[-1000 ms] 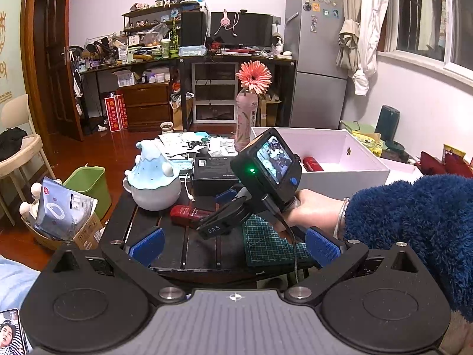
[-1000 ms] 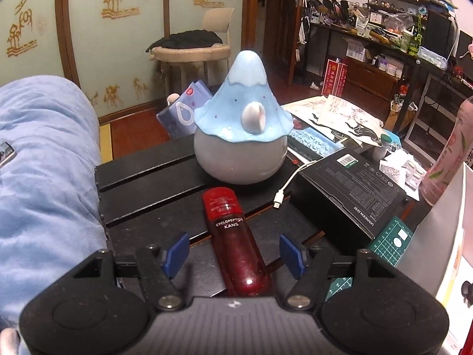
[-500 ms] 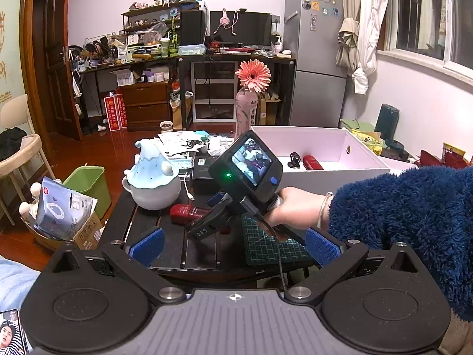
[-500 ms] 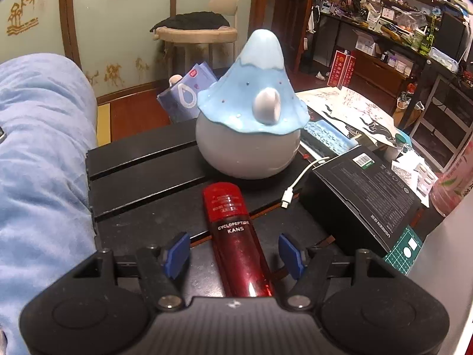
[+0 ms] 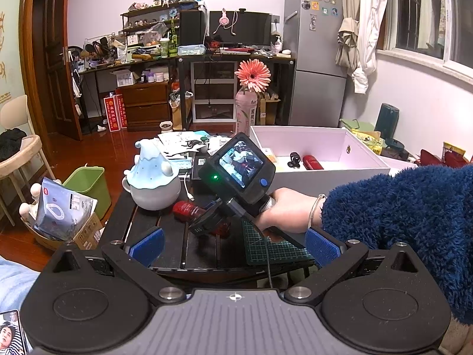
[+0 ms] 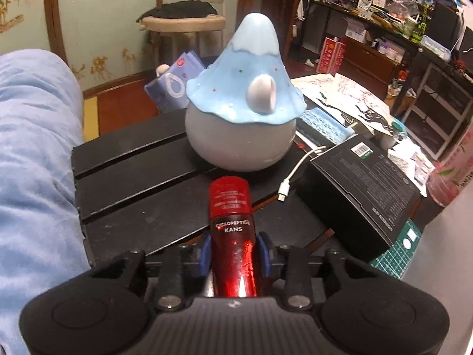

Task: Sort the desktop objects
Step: 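Lower the right gripper around the lying red bottle and close it, then lift the red bottle with the right gripper and carry it toward the white box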

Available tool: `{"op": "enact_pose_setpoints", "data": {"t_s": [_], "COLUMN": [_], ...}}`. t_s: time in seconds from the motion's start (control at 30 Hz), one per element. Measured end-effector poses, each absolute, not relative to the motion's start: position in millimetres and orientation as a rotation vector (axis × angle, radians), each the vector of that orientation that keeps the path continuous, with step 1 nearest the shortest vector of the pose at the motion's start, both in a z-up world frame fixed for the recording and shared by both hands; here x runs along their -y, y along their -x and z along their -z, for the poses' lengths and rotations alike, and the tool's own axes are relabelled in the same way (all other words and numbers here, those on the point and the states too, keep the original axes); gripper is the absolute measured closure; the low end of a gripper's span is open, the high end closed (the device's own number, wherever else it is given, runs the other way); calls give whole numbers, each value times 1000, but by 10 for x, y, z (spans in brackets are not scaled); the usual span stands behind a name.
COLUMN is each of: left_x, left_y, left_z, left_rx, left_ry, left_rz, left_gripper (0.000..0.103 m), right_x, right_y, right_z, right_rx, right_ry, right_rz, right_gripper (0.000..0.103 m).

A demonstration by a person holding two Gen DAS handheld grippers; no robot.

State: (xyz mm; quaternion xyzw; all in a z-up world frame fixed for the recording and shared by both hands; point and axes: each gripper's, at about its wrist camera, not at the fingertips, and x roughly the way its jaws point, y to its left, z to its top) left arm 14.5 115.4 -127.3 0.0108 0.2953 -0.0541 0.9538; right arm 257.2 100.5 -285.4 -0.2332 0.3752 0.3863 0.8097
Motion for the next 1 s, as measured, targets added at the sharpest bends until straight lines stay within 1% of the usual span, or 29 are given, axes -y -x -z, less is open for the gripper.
{"op": "enact_pose_setpoints", "data": {"t_s": [0.37, 0.6, 1.0], "left_x": [-1136, -1137, -1123], "left_y": [-149, -162, -178], "left_z": [1267, 1262, 1278], "left_rx": [-598, -598, -604], "left_ry": [-33, -38, -62], "left_rz": [101, 96, 94], "left_gripper": [0, 0, 0], "right_x": [-1024, -982, -834], "right_y": [-2520, -2413, -2266], "right_z": [2834, 2803, 2635], "right_rx": [-838, -784, -765], "right_ry": [479, 528, 507], "right_rz": [-724, -693, -717], "right_gripper": [74, 74, 74]}}
